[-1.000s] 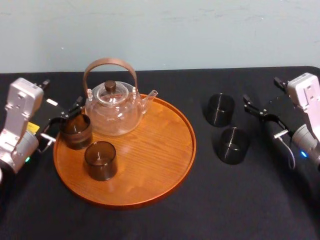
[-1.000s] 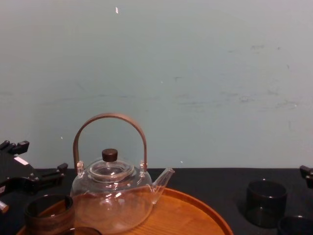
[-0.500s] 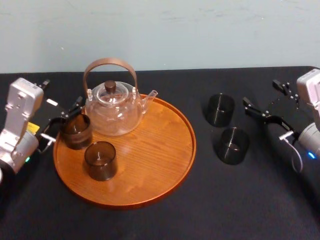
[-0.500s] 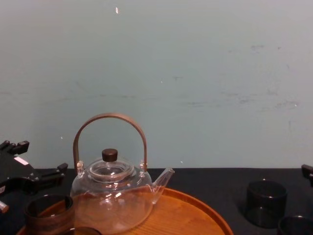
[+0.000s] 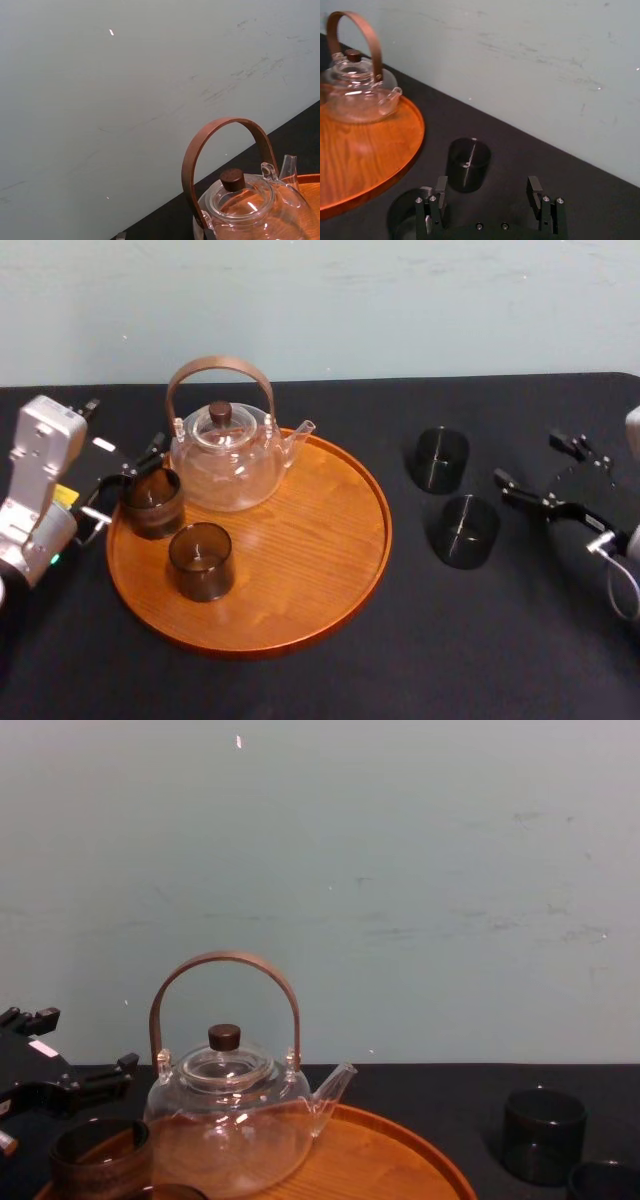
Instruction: Pick up the glass from the table and place it on the tray.
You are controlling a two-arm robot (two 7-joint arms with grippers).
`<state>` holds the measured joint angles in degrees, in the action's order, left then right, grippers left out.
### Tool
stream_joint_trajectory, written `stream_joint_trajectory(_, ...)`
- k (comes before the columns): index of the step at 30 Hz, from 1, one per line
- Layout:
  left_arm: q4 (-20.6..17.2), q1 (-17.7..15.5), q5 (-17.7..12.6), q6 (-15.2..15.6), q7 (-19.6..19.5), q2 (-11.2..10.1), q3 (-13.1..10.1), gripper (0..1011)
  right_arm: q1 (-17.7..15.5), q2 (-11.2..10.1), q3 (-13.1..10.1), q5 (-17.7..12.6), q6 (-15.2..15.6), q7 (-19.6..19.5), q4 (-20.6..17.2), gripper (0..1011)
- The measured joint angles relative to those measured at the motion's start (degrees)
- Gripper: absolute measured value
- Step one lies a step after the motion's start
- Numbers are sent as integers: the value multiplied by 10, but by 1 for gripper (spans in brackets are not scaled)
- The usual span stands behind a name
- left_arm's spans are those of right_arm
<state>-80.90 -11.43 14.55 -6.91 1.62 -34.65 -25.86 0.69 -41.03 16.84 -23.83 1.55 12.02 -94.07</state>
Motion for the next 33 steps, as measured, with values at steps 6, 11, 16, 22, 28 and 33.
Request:
stream_joint_trajectory(6,0,0,0,0,0,0,0,1002,-29,-23,-19,-18,14,33,-23,1002)
stream_joint_trajectory(11,0,0,0,0,0,0,0,1001,-47,-39,-31,-32,24,64,-36,1002)
stream_joint_trajectory(16,0,0,0,0,0,0,0,1001,-64,-52,-41,-40,32,90,-45,1002)
stream_joint_trajectory(22,0,0,0,0,0,0,0,1001,-74,-56,-47,-43,37,115,-53,1002)
stream_joint_trajectory(28,0,0,0,0,0,0,0,1001,-72,-53,-45,-38,53,127,-53,1002)
stream_joint_trajectory(33,0,0,0,0,0,0,0,1001,-63,-44,-40,-28,80,128,-49,1002)
